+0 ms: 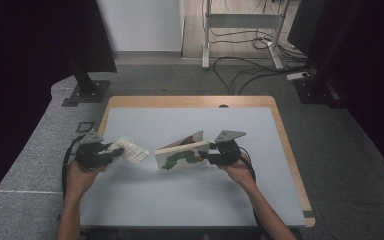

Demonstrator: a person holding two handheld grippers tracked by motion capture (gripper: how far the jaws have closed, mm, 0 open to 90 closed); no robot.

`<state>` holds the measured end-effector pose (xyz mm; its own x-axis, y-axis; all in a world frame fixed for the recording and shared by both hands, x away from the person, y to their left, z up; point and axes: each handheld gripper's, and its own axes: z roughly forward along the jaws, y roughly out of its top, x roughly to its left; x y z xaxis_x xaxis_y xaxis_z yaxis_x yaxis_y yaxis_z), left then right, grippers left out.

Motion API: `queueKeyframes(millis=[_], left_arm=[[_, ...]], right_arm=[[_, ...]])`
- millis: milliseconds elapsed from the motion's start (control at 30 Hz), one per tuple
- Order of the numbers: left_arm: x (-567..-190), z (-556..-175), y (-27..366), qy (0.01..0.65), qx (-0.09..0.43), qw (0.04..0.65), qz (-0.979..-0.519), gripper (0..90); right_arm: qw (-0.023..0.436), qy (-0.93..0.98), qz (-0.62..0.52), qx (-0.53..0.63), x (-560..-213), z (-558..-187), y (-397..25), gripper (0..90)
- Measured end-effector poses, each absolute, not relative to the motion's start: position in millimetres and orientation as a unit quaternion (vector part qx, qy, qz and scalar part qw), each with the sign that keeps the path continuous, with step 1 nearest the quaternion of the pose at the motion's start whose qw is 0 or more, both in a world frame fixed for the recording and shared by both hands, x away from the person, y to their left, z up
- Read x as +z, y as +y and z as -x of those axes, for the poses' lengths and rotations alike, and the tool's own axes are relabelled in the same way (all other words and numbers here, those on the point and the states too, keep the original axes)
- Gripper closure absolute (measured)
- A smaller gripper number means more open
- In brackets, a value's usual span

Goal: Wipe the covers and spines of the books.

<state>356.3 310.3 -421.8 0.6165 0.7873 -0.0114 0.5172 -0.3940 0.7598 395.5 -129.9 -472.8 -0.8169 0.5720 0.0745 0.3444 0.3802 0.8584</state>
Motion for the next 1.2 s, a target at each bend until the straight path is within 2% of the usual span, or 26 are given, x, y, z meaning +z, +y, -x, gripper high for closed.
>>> queueKeyframes(millis=[533,1200], left_arm=[[-439,-402,307,0.439,0.193,0.363,-0.799,58.6],[-488,-411,303,0.459,0.178,0.344,-0.800,56.8]], right_arm=[[0.116,0.823,-0.277,0.482,-473,-395,-130,52.3],[0.115,0.823,-0.278,0.482,-473,-395,-131,52.2]])
